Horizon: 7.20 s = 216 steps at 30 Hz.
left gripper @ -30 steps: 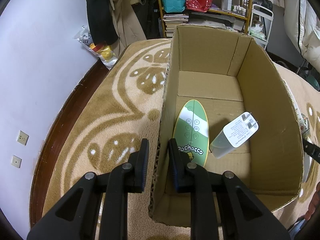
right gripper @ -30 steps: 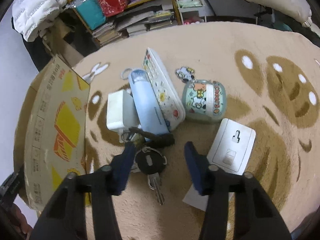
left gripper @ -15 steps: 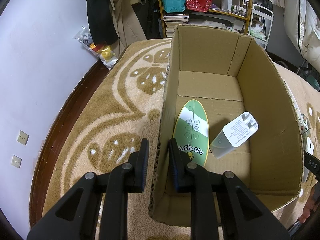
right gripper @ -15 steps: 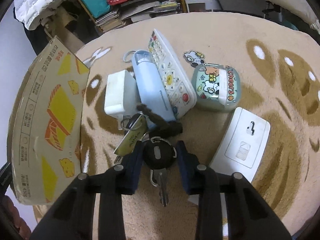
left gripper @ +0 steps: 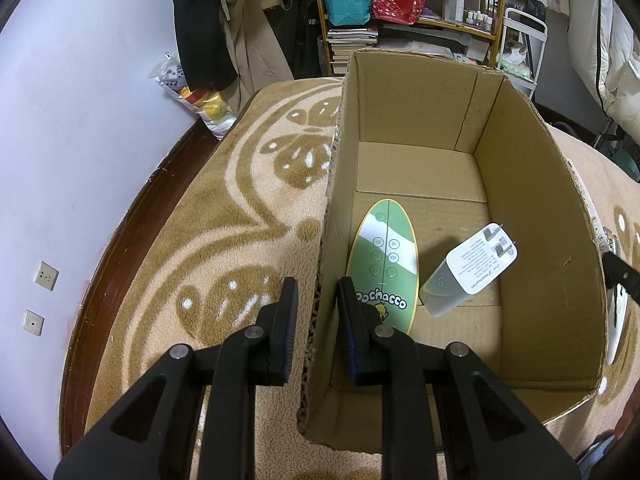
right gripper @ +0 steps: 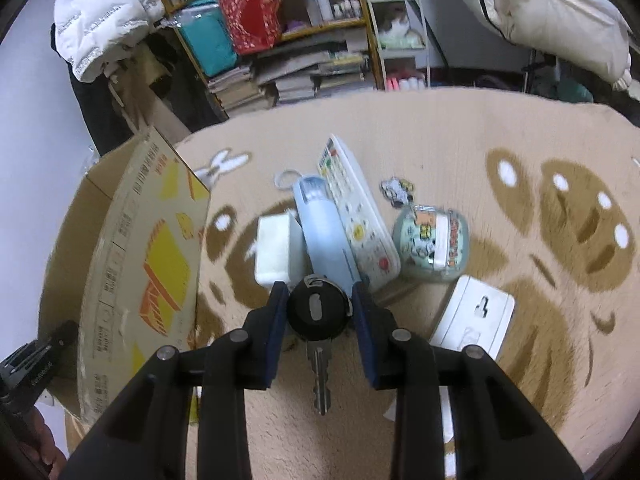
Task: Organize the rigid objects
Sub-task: 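Move the right gripper to the black key fob and grasp it, then carry the keys over the box and open the right gripper inside, then move the right gripper to the white charger block and grasp it, then carry the white charger into the box and open the right gripper, then grasp the metal key ring on the rug with the right gripper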
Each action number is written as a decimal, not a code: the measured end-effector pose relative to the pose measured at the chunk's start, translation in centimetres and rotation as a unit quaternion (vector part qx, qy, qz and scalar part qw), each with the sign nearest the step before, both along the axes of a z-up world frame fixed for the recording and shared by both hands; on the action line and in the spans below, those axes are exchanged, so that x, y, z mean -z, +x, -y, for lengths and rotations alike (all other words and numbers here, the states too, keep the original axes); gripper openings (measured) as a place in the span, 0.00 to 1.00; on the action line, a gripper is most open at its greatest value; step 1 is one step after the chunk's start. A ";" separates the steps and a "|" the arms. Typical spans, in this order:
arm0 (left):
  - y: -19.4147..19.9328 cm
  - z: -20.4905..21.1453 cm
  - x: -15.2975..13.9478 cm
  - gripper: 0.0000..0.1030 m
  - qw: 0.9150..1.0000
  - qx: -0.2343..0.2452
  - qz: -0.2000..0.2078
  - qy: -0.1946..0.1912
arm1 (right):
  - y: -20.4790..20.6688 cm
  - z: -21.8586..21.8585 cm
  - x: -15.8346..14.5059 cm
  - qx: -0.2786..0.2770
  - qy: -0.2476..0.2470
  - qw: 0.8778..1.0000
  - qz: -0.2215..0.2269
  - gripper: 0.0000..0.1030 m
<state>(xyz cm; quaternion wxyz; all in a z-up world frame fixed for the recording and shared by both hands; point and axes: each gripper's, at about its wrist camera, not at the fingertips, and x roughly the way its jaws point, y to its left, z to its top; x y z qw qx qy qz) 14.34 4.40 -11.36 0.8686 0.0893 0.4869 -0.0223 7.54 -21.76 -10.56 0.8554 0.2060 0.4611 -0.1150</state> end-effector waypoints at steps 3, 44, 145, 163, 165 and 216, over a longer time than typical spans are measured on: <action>0.0 0.0 0.0 0.19 1.000 0.000 0.000 0.000 | 0.1 -0.2 -1.2 -0.005 0.000 1.000 0.017 0.33; 0.0 -0.8 0.0 0.19 1.000 -0.003 -0.005 -0.011 | 0.5 -14.8 -11.6 -0.191 -0.055 0.962 0.190 0.33; 0.1 -0.4 0.5 0.20 1.000 0.001 -0.013 -0.001 | 4.3 -11.7 -10.7 -0.165 -0.037 0.971 0.172 0.23; 0.2 -0.5 0.6 0.21 1.000 0.001 -0.015 -0.006 | 4.4 -12.3 -6.8 -0.176 -0.043 0.978 0.107 0.24; 0.1 -0.5 0.4 0.21 1.000 0.001 -0.015 -0.006 | 4.2 -12.0 -6.9 -0.159 -0.059 0.980 0.101 0.24; 0.3 -0.5 0.5 0.21 1.000 0.003 -0.020 -0.004 | 3.1 -4.5 3.2 -0.041 -0.005 0.998 -0.052 0.12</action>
